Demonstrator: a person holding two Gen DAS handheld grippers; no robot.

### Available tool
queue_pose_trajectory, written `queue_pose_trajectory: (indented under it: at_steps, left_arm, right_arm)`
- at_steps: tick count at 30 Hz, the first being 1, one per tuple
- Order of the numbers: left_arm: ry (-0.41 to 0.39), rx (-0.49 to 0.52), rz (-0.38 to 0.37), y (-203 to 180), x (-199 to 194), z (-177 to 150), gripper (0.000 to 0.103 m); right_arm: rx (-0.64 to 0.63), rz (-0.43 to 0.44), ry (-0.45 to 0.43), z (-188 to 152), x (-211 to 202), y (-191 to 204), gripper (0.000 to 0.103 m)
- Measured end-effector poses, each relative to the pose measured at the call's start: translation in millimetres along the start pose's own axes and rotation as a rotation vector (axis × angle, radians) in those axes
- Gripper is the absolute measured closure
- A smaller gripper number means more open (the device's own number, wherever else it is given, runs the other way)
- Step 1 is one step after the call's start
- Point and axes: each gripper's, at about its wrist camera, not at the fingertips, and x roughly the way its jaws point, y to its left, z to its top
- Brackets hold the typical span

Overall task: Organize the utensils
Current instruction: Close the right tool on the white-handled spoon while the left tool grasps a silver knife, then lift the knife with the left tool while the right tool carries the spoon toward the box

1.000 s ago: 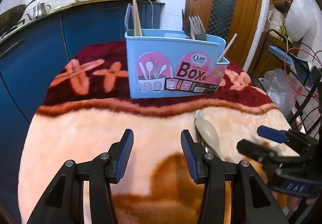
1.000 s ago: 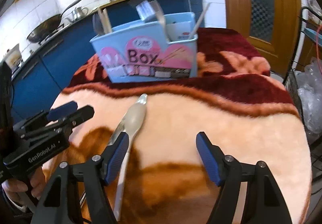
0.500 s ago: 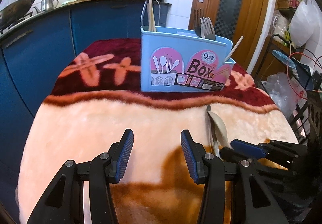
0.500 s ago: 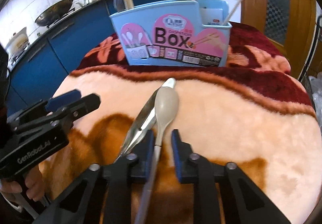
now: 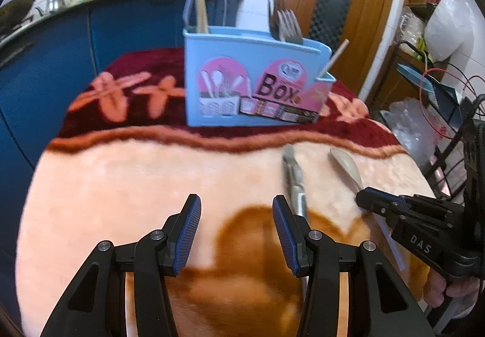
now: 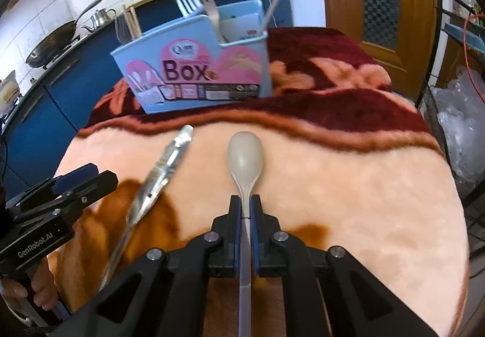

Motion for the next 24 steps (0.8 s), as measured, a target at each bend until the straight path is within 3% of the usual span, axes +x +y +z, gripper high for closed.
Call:
queue_pose_trajectory:
  at_steps: [10,13,17,24]
  left_arm:
    - [0.158,0.043,-0.132,-18.6,31.3,10.5,0.053]
    - [0.209,0.065,-0.17,-22.0,39.7,18.1,0.063]
    - [0.273,0.052,-0.204,-20.6,51.8,28.6,0.077]
    - [0.346,0.085,-0.223,-27.1,67.7,42.0,0.08]
  right_arm:
    - [0.001,0.047,0.033,-1.7,-9.2,-12.6,0.079]
    - [-0.006,0.054,0.044,1.3,-10.2,-15.1,0.072]
    - [0.014,0.083,0.075,7.8,-6.1,-23.9,0.072]
    - [0.049,0.137,0.118,20.7,3.4,-33.6,0.072]
